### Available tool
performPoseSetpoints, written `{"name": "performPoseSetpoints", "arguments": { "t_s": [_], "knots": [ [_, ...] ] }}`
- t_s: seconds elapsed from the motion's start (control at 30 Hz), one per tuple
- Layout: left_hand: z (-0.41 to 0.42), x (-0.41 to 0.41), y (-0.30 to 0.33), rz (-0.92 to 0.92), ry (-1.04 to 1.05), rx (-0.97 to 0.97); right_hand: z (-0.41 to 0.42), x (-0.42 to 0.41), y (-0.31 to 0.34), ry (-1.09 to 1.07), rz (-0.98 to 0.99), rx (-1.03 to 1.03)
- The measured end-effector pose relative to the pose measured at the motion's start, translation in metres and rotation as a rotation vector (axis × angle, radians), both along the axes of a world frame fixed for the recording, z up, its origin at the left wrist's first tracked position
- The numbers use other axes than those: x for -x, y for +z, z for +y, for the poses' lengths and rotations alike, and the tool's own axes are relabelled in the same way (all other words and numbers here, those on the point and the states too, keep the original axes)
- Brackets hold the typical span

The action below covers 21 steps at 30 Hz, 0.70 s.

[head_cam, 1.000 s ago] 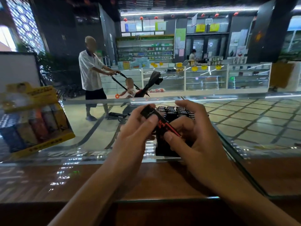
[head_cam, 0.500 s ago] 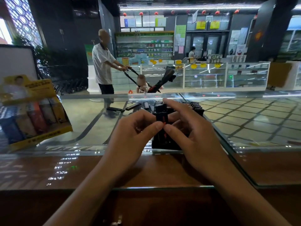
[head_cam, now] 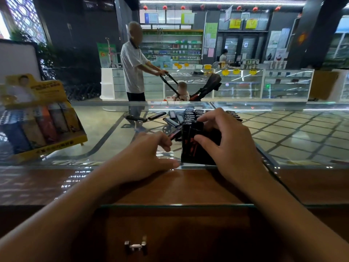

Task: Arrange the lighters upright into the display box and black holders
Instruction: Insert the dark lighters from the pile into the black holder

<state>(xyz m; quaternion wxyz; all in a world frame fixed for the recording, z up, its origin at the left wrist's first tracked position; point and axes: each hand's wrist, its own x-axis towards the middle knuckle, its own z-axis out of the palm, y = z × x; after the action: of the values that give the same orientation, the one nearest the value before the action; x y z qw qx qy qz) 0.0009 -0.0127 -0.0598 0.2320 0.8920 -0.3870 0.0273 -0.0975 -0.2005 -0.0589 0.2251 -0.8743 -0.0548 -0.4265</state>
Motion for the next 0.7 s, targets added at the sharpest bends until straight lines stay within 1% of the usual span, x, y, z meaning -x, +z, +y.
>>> {"name": "performPoseSetpoints", "arguments": {
  "t_s": [0.07,0.13,0.3,0.4,0.43,0.57,0.63,0.7],
  "knots": [
    [-0.005,-0.005,0.002,-0.014,-0.009,-0.053,0.001,-0.003,0.000,-0.037,-0.001,0.053],
    [-0.009,-0.008,0.004,-0.024,-0.041,-0.063,0.001,-0.005,0.001,-0.041,-0.026,0.089],
    [-0.010,-0.006,-0.002,-0.038,-0.077,-0.007,0.003,-0.007,0.000,-0.066,-0.021,0.218],
    [0.000,-0.014,-0.001,-0.070,-0.106,-0.013,0.000,-0.006,-0.002,-0.078,-0.014,0.205],
    [0.004,-0.018,0.000,-0.076,-0.095,0.014,-0.001,-0.005,-0.003,-0.081,-0.013,0.199],
    [0.010,-0.038,0.002,-0.043,0.013,0.226,-0.002,0.000,-0.006,-0.081,-0.026,0.147],
    [0.006,-0.041,0.003,-0.045,0.036,0.228,0.000,0.004,-0.003,-0.036,-0.048,0.103],
    [0.000,-0.044,0.007,-0.072,0.029,0.181,0.001,0.011,0.002,0.064,-0.035,0.118]
  ]
}}
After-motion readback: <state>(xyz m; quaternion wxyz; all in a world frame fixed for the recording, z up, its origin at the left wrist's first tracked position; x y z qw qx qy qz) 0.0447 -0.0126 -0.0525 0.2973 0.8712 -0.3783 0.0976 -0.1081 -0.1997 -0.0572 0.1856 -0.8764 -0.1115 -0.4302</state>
